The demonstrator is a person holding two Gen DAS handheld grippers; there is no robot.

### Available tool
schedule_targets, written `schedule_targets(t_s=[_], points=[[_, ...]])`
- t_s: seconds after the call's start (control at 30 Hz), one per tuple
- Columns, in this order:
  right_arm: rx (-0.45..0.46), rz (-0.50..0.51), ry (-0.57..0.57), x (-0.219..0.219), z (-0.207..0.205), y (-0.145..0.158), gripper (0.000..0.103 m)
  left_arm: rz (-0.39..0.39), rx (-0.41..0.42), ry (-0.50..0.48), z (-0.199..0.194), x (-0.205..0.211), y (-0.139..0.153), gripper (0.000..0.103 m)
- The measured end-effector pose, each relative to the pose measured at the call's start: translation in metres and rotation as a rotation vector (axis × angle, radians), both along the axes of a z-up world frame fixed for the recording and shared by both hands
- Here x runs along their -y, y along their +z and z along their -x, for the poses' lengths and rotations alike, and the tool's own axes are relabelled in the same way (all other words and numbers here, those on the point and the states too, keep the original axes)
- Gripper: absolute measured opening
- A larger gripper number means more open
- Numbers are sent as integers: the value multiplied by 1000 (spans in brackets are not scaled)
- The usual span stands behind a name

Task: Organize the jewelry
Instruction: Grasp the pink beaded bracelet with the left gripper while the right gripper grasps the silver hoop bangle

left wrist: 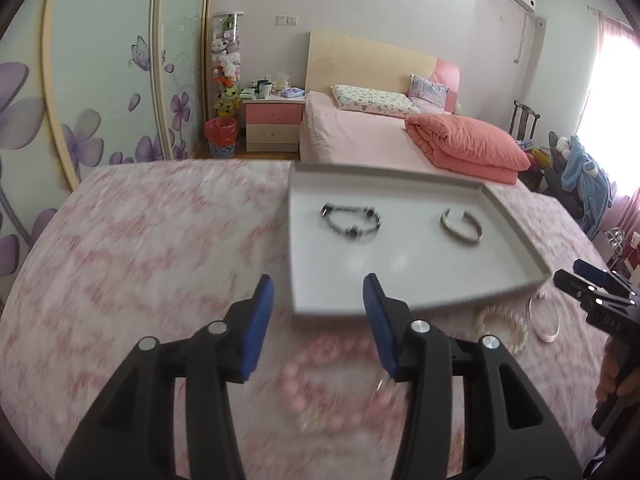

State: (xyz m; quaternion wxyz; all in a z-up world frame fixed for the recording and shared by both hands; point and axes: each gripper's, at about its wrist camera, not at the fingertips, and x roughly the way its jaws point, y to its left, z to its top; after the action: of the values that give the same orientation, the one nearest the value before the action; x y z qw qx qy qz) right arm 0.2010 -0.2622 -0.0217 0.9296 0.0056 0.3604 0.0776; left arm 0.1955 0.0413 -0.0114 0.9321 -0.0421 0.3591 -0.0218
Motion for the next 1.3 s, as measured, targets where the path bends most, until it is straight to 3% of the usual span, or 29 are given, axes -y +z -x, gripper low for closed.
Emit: schedule_targets(t_s=[0.17, 0.4, 0.8, 0.9, 1.03, 1.3], points=[[-80, 31, -41, 14, 9, -24, 77, -16, -35, 14, 21, -11, -14, 53], [-165, 70, -35, 14, 11, -47, 86, -20, -84, 28, 31, -20, -28, 60], [-191, 60, -71, 14, -3, -58, 88, -36, -123, 19, 29, -17, -39, 62], [-183, 58, -80, 15, -5, -57, 86, -33, -132, 19, 28, -17, -41, 62], [-169, 60, -70, 14, -3, -55, 73, -34, -143, 21, 26, -16, -43, 62], [-164, 58, -71, 16, -4, -54, 72, -32, -156, 24, 23, -15, -47, 62]])
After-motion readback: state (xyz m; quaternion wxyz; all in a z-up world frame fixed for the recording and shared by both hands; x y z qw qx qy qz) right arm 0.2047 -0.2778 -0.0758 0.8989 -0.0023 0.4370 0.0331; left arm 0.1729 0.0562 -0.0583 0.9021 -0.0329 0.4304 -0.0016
